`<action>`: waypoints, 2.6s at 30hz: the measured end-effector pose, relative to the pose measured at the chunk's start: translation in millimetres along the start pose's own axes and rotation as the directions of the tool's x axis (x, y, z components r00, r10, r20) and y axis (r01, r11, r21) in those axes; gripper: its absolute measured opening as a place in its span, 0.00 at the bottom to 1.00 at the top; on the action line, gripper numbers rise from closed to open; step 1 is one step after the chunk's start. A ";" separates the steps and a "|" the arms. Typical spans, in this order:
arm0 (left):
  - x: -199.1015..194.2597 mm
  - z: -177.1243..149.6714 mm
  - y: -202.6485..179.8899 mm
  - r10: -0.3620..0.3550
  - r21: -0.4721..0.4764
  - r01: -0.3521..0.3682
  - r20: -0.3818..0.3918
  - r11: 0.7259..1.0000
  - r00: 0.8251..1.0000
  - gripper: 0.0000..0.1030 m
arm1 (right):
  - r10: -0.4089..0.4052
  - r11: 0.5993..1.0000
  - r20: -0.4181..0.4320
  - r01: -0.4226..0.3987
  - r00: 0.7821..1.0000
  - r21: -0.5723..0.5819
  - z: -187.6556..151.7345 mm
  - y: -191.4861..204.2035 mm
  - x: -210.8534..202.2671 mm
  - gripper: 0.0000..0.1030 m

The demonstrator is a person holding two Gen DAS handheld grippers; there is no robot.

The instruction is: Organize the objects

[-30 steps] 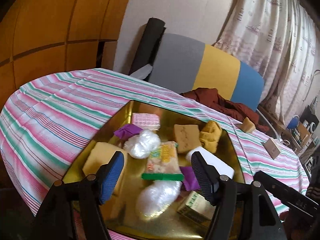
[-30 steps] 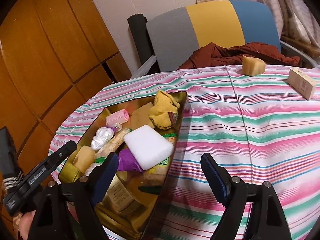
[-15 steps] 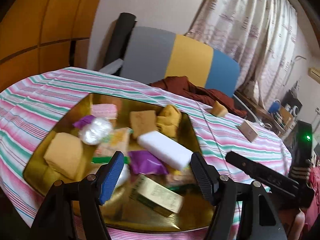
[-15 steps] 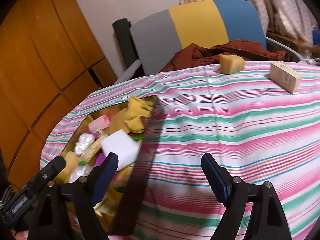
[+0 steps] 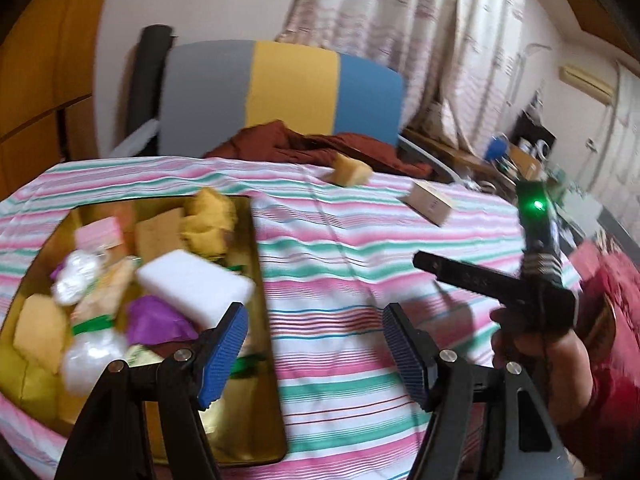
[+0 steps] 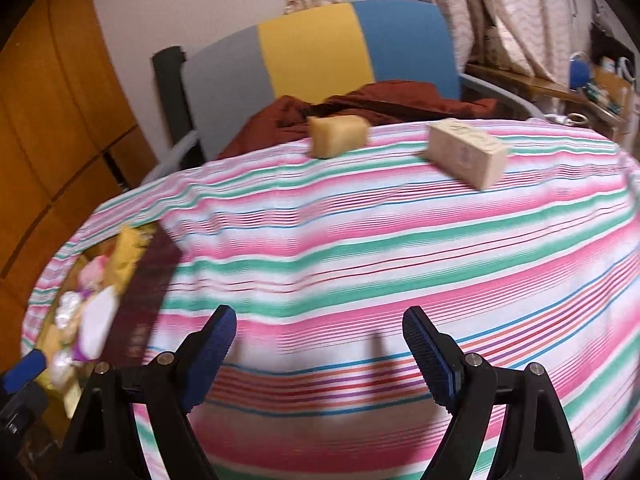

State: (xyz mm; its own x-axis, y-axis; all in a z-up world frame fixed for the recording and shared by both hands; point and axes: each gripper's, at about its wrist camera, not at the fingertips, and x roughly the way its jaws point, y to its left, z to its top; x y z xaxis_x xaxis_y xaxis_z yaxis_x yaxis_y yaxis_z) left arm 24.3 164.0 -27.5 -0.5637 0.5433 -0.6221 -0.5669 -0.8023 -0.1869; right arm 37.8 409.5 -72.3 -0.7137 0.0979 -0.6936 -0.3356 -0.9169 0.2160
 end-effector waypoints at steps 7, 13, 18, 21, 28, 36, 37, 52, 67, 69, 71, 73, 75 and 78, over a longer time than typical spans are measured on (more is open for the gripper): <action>30.6 4.5 -31.2 -0.074 0.030 0.076 -0.081 0.997 0.994 0.69 | -0.087 0.996 0.000 0.087 0.996 -0.010 19.9 -57.8 9.9 0.86; 52.6 3.2 -44.3 -0.110 0.015 0.113 -0.144 0.993 0.983 0.69 | -0.140 0.990 0.018 0.140 0.990 0.010 54.0 -105.5 21.2 0.89; 66.4 3.1 -50.7 -0.108 0.016 0.113 -0.181 0.993 0.977 0.69 | -0.173 0.985 0.055 0.172 0.983 0.024 88.9 -135.9 37.7 0.91; 73.2 5.7 -52.5 -0.101 0.023 0.108 -0.193 0.994 0.976 0.69 | -0.186 0.983 0.078 0.186 0.979 0.010 102.7 -142.4 50.5 0.93; 92.8 21.4 -56.4 -0.084 0.050 0.097 -0.208 0.994 0.974 0.69 | -0.156 0.986 0.099 0.162 0.983 -0.048 140.1 -153.5 91.1 0.93; 133.5 52.7 -59.7 -0.066 0.060 0.082 -0.227 0.995 0.972 0.69 | -0.113 0.992 0.075 0.117 0.991 -0.049 145.1 -159.0 116.4 0.68; 139.2 55.9 -59.6 -0.063 0.054 0.078 -0.232 0.996 0.971 0.69 | -0.111 0.992 0.083 0.115 0.990 -0.048 144.1 -159.0 115.7 0.65; 262.6 158.5 -60.1 0.139 0.201 -0.103 -0.177 0.974 0.974 0.78 | -0.201 0.977 0.063 0.205 0.978 -0.064 136.4 -154.8 126.0 0.50; 349.7 201.6 -74.9 0.145 0.317 -0.101 -0.120 0.943 0.982 0.80 | -0.205 0.977 0.061 0.208 0.977 -0.049 135.1 -157.6 128.6 0.50; 357.0 200.9 -76.6 0.153 0.297 -0.112 -0.118 0.948 0.981 0.80 | -0.203 0.977 0.064 0.206 0.977 -0.047 134.8 -158.0 128.5 0.50; 359.6 199.9 -75.5 0.145 0.258 -0.112 -0.110 0.959 0.983 0.79 | -0.200 0.978 0.065 0.203 0.978 -0.044 134.6 -159.0 128.4 0.50; 362.7 197.4 -73.2 0.117 0.210 -0.090 -0.119 0.974 0.986 0.66 | -0.199 0.978 0.066 0.202 0.978 -0.043 134.5 -159.0 128.3 0.50; 362.7 193.0 -74.0 0.099 0.199 -0.076 -0.107 0.977 0.989 0.64 | -0.202 0.978 0.066 0.205 0.977 -0.046 134.6 -158.8 128.1 0.50; 362.6 187.8 -79.9 0.124 0.234 -0.102 -0.081 0.967 0.989 0.60 | -0.203 0.977 0.069 0.206 0.977 -0.046 134.0 -158.6 127.6 0.50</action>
State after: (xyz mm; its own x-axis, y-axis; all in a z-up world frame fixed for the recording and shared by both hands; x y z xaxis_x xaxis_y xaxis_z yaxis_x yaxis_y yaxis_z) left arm -247.6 471.6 -95.3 -0.5789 0.4179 -0.7002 -0.6312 -0.7733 0.0603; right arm -82.4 619.3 -102.9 -0.6715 0.3085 -0.6738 -0.4473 -0.8937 0.0366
